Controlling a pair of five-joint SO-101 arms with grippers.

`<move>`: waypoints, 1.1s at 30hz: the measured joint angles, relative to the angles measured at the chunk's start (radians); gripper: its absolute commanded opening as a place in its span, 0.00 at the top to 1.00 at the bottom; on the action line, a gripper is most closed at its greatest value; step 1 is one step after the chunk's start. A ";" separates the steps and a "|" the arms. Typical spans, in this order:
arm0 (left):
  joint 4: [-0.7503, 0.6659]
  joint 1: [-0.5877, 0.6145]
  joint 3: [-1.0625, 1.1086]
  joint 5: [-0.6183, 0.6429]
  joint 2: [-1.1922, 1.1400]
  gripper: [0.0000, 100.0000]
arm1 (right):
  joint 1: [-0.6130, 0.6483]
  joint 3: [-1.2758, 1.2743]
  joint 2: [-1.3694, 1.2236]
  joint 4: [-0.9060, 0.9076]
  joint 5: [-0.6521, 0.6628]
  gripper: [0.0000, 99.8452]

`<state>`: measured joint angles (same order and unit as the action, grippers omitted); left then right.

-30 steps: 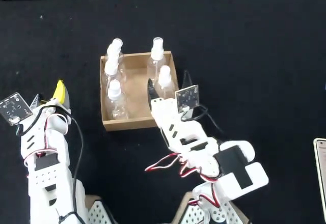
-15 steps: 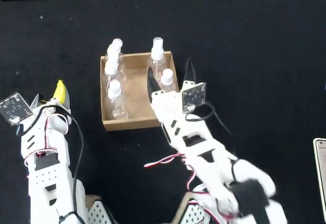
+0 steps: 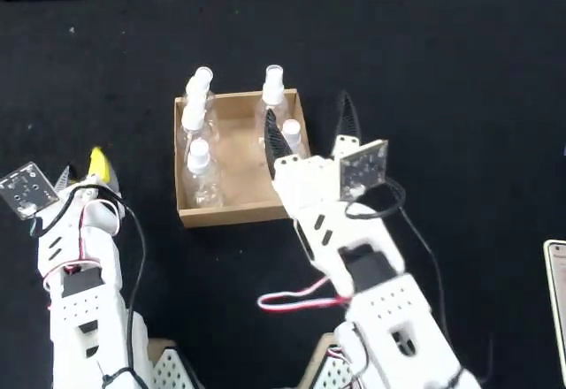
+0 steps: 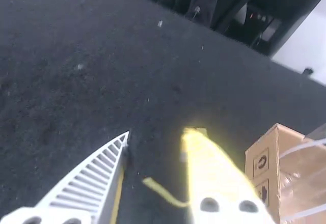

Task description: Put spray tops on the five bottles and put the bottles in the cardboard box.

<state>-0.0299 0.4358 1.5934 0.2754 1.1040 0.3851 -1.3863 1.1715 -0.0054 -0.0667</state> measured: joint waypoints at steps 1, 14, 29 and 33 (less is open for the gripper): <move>0.000 0.000 0.000 -0.003 0.002 0.97 | -0.015 0.009 0.054 0.074 0.000 0.83; 0.358 0.000 -0.041 -0.084 0.192 0.97 | -0.316 0.029 0.379 0.578 0.000 0.99; 0.483 -0.133 0.077 -0.087 0.681 0.97 | -0.554 -0.178 0.628 1.062 0.069 0.99; 0.433 -0.138 0.084 -0.161 0.681 0.97 | -0.554 -0.288 0.628 1.062 0.199 0.99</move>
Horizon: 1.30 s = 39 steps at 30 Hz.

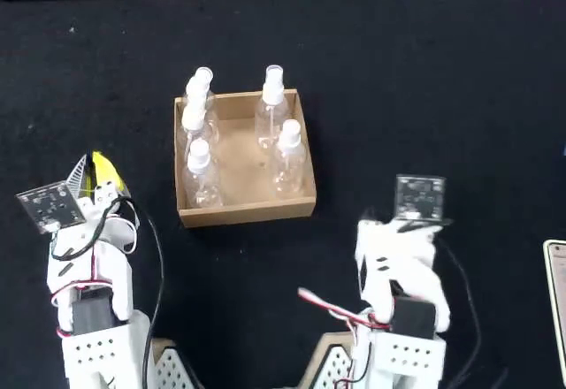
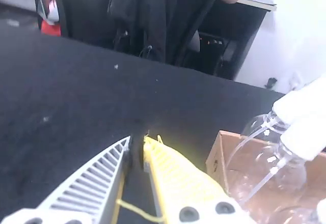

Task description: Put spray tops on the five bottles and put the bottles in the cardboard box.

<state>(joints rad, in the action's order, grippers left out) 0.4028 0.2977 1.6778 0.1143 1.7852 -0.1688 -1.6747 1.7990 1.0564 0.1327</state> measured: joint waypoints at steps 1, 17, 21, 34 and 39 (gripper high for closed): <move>-0.005 -0.015 0.000 -0.023 0.000 0.97 | 0.000 -0.008 0.000 0.008 0.021 0.99; 0.763 -0.048 0.000 -0.249 0.000 0.97 | 0.002 -0.011 0.000 0.226 0.081 0.99; 0.833 -0.048 0.000 -0.249 0.000 0.97 | 0.002 -0.011 0.000 0.226 0.081 0.99; 0.842 -0.048 0.000 -0.249 0.000 0.97 | 0.002 -0.011 0.000 0.226 0.081 0.99; 0.842 -0.048 0.000 -0.249 0.000 0.97 | 0.002 -0.011 0.000 0.226 0.081 0.99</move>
